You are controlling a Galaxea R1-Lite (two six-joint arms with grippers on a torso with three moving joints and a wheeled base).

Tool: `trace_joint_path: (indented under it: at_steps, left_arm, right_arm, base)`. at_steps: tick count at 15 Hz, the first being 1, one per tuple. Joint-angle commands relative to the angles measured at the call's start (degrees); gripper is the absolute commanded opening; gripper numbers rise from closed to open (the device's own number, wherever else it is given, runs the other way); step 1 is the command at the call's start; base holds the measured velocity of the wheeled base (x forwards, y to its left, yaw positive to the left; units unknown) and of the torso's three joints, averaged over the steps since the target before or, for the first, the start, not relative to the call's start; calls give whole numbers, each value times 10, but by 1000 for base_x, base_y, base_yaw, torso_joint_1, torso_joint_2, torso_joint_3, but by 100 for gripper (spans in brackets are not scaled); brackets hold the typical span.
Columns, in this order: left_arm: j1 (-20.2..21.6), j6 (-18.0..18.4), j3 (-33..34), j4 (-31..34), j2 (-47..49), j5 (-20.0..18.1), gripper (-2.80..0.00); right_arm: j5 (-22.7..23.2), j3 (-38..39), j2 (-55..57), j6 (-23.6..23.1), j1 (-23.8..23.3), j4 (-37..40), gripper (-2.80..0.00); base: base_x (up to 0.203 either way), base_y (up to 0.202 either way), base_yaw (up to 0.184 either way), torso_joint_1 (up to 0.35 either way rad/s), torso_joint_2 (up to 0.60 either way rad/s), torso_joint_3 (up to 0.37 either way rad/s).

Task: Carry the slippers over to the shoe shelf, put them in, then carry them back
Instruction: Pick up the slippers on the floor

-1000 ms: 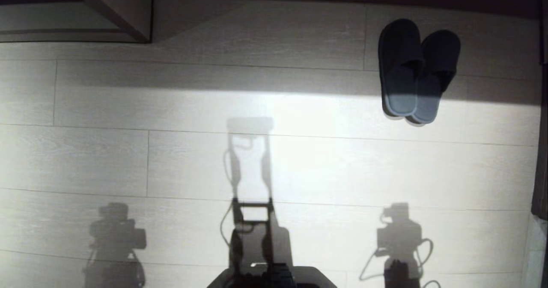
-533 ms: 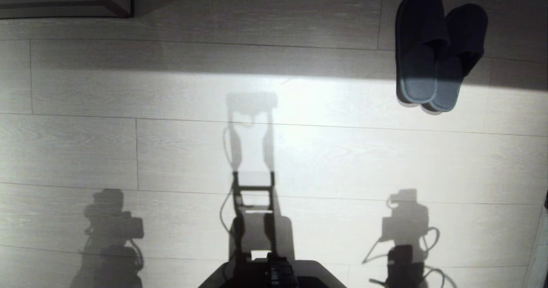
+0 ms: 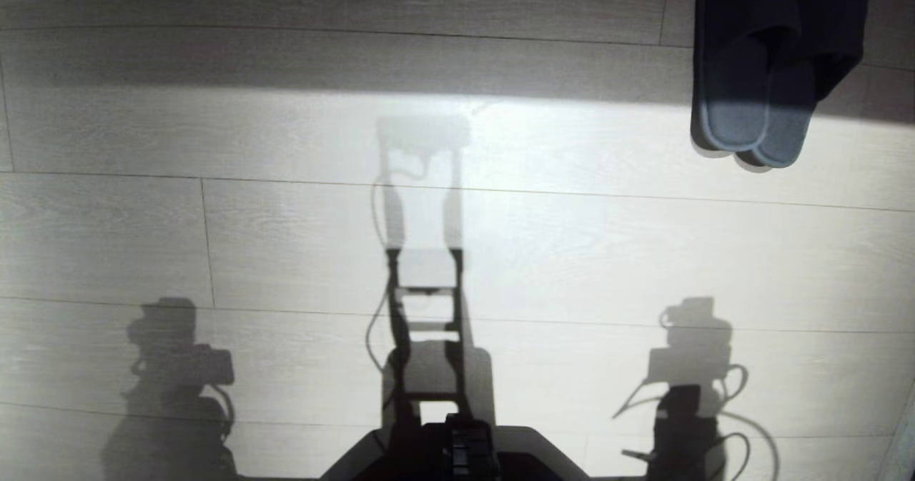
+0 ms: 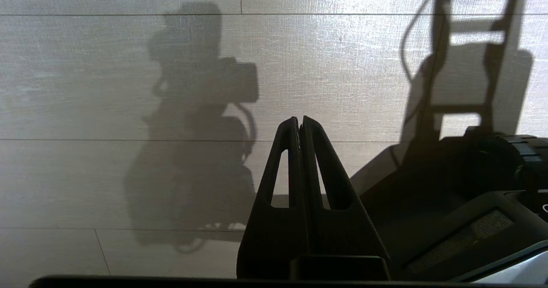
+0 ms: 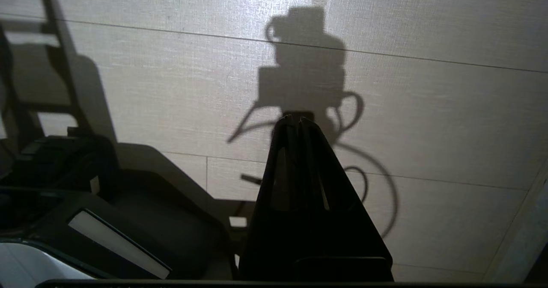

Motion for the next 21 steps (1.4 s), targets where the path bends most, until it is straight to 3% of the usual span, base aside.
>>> trace_joint_path:
  at_steps: [1,21]
  left_arm:
    - [0,1,-1,2,0,-1,-280]
    - [0,-7,1,-2,-2,0,-280]
  right_arm:
    - [0,0,0,0,0,0,-280]
    - [-1,-2,1,-6,0,4,-280]
  base:
    - [0,0,0,5,-2,-29]
    - [0,0,0,0,0,0]
